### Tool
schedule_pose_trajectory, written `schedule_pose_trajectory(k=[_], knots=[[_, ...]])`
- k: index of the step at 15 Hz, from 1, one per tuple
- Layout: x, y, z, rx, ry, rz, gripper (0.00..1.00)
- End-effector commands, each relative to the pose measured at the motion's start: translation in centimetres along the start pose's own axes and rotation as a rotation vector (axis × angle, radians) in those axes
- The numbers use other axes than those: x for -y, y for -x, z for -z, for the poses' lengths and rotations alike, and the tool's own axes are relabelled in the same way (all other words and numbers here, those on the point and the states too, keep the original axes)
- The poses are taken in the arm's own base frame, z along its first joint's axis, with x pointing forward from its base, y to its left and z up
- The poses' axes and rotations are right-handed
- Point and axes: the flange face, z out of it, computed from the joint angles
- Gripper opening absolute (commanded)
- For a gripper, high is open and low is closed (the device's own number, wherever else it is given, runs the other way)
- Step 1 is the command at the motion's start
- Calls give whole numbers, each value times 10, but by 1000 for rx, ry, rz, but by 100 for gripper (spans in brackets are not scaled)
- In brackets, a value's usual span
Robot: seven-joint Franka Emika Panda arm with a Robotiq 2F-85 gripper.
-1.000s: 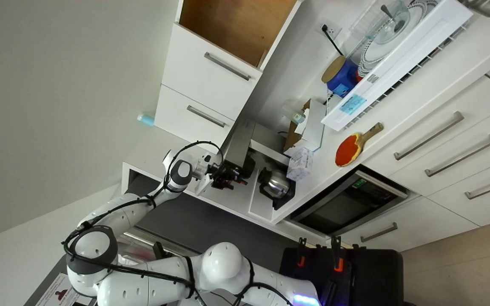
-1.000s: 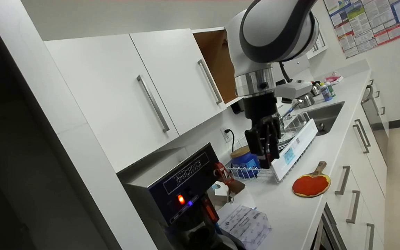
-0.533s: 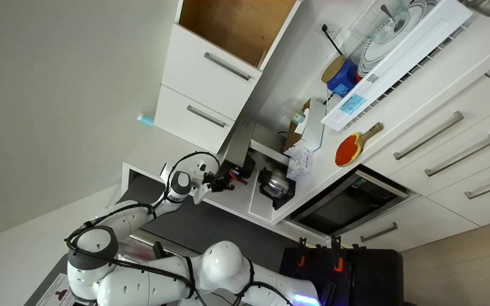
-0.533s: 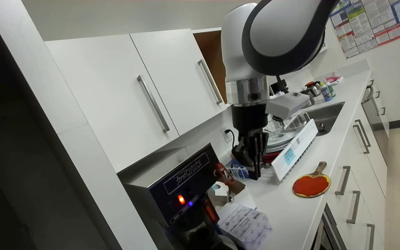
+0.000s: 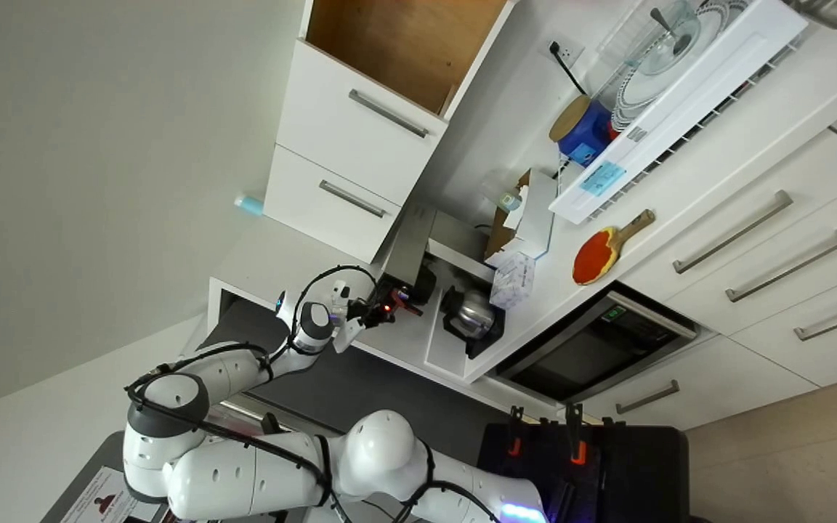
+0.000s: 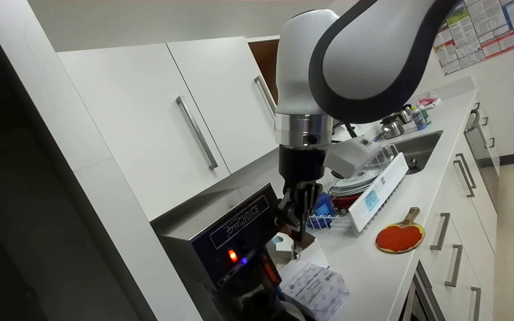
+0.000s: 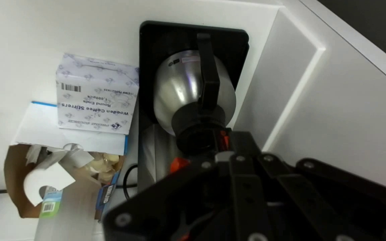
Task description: Turn off the switch on the coffee machine
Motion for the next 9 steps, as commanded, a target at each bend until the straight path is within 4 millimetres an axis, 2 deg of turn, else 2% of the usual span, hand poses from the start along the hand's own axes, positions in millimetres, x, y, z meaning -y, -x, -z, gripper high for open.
schedule_pose_trajectory(k=[1,9], knots=[[20,-16,-8,-45,-23,29,0],[63,-40,-18,-74,-120,114,0]])
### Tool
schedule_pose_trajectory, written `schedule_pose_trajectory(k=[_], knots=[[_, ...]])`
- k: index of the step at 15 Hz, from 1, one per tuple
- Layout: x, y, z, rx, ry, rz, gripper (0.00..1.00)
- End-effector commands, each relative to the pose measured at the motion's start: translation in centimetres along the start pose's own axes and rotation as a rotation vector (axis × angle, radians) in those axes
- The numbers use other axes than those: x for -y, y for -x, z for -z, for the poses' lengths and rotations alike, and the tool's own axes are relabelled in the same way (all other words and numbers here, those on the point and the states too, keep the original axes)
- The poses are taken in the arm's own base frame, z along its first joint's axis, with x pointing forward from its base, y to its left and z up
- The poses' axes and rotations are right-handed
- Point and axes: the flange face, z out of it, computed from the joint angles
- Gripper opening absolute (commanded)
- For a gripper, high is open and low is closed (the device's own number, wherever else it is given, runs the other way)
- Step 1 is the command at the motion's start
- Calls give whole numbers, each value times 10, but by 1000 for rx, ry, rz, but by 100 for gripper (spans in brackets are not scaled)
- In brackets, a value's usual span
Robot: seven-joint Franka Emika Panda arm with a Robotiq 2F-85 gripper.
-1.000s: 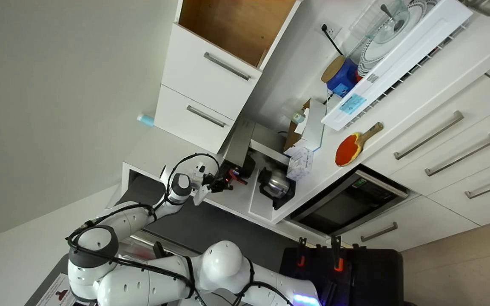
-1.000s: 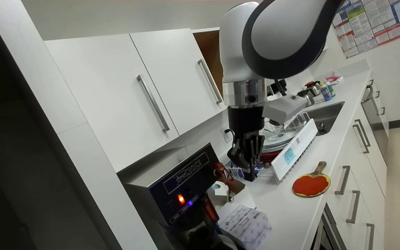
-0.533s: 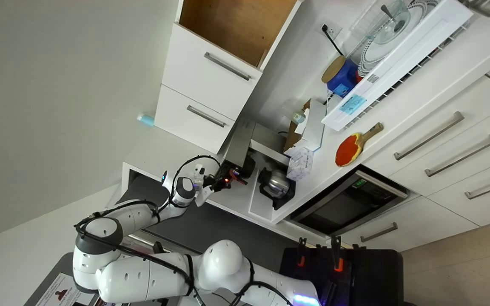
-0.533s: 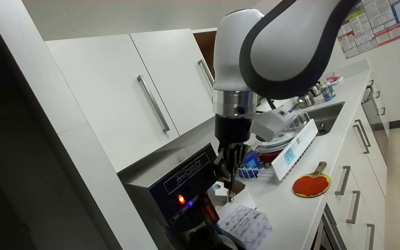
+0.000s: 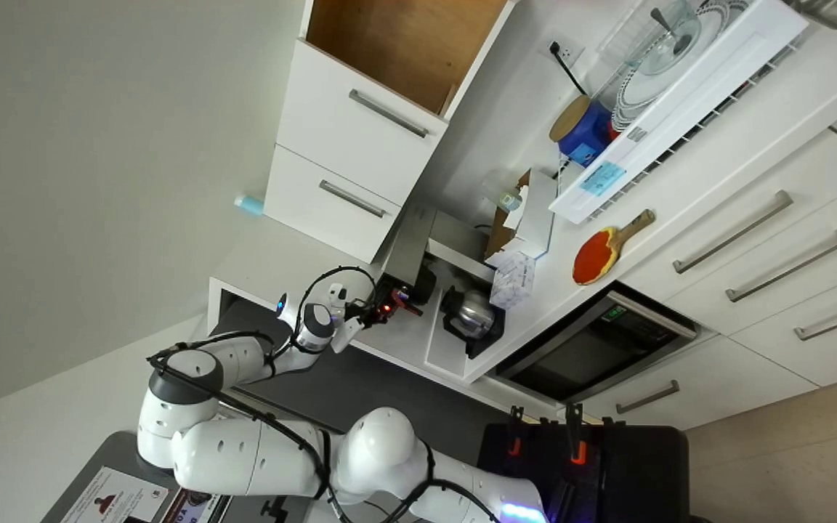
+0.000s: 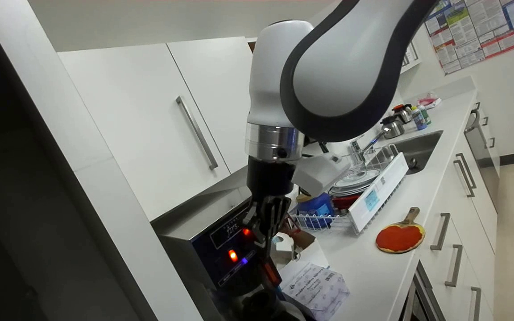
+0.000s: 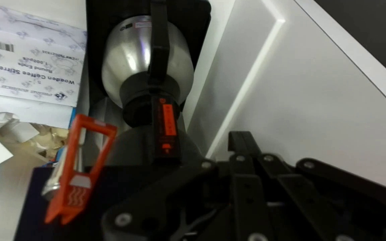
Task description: Turn off the switch on the coffee machine
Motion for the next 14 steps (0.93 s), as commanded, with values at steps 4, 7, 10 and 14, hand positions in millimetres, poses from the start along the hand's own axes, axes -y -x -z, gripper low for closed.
schedule_pose_trajectory(k=[4,7,10,14], knots=[[20,-11,-6,0,-42,38,1],[23,-14,-10,4,-49,45,1],[22,-14,-10,4,-49,44,0],[22,-15,-10,-12,-50,34,0]])
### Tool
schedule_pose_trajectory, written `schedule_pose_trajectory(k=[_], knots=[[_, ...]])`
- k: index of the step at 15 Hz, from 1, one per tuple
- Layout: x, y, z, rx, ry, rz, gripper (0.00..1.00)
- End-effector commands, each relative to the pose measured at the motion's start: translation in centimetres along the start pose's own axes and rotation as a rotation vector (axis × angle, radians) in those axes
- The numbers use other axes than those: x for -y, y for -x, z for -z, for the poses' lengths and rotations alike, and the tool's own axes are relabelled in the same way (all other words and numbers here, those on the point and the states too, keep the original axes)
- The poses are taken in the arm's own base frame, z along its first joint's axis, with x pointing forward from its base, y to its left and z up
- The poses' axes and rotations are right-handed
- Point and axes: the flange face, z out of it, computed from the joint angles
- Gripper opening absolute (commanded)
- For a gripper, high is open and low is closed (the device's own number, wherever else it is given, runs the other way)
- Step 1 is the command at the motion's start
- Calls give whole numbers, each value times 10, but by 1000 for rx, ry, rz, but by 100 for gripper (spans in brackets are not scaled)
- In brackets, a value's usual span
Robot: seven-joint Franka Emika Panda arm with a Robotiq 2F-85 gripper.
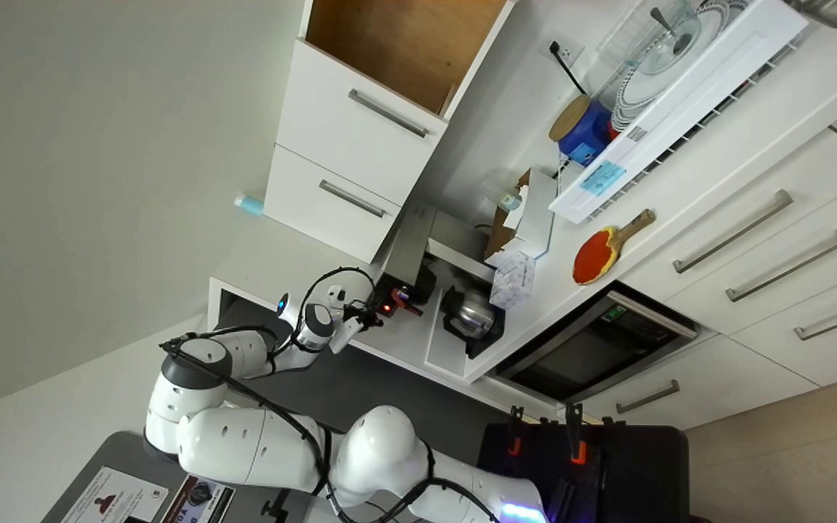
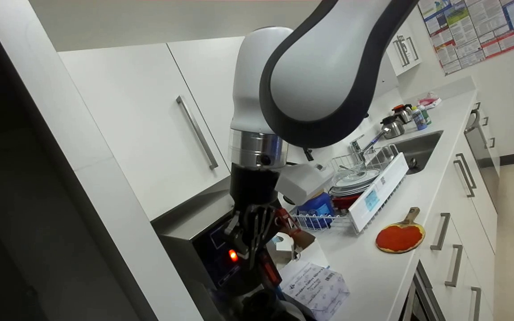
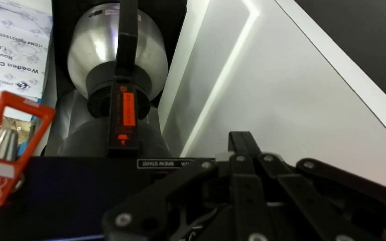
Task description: Turn off the switch on the coffee machine
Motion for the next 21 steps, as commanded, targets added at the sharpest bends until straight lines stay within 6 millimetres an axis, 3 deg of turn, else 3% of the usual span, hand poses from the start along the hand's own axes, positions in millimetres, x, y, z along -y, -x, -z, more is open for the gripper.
schedule_pose_trajectory(k=[1,21], knots=[[1,-2,1,-22,-3,-10,0],[-6,-15,-15,-96,77,79,0]])
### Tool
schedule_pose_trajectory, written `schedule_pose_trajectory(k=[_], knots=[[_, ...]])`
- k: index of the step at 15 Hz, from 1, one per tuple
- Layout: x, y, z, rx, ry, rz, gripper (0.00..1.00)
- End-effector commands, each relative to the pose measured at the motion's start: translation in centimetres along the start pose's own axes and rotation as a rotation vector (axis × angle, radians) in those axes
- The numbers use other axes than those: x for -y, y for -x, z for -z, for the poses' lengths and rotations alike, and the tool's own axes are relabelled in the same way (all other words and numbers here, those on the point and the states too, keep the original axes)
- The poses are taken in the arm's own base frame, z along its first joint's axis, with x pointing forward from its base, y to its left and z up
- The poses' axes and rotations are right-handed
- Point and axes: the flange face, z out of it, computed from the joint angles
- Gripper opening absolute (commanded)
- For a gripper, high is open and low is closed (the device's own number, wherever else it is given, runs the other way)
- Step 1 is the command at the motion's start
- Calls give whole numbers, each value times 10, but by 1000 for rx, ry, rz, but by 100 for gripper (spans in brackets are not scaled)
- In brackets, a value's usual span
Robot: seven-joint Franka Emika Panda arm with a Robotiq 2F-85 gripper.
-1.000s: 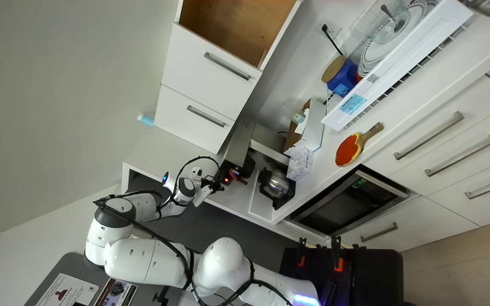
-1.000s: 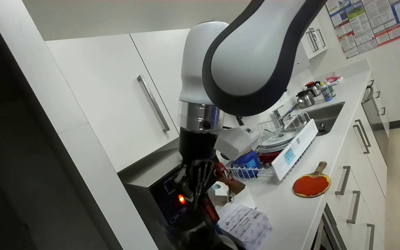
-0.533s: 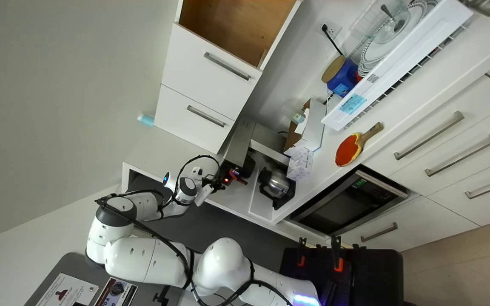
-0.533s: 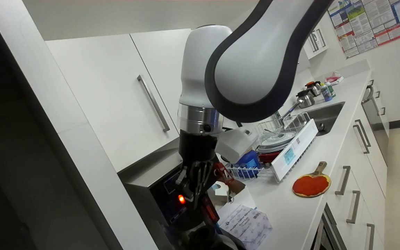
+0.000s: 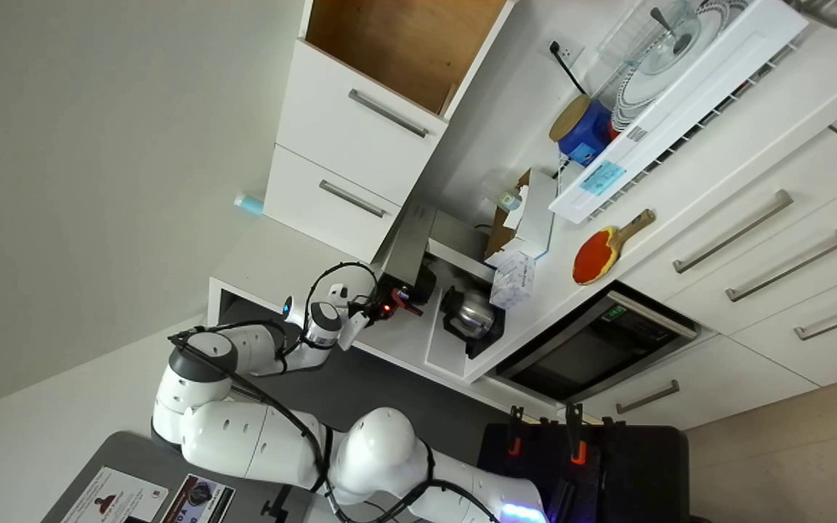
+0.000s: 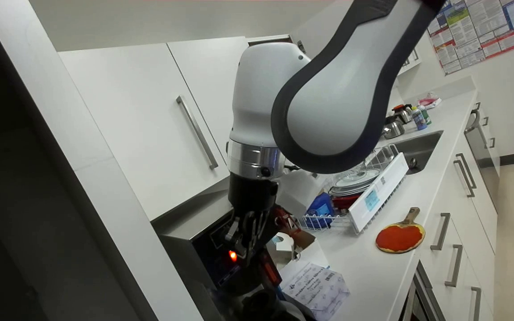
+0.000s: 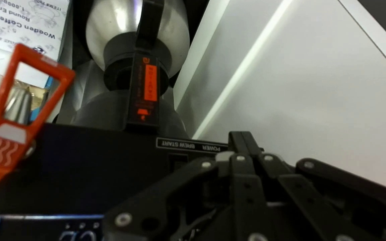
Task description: Turn off the switch on the coffee machine
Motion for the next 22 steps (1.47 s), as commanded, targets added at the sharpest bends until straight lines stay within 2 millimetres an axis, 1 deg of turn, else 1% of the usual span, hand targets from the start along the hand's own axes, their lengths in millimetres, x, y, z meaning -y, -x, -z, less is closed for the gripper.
schedule_pose_trajectory(k=[1,5,12,18,22], knots=[[-1,-10,-2,-35,23,-2,0],[-5,-13,-4,-45,43,2,0],[-2,-22,-10,-41,37,4,0],[-3,-22,-14,-36,46,23,0],[-10,-16,-24,-23,40,18,0]])
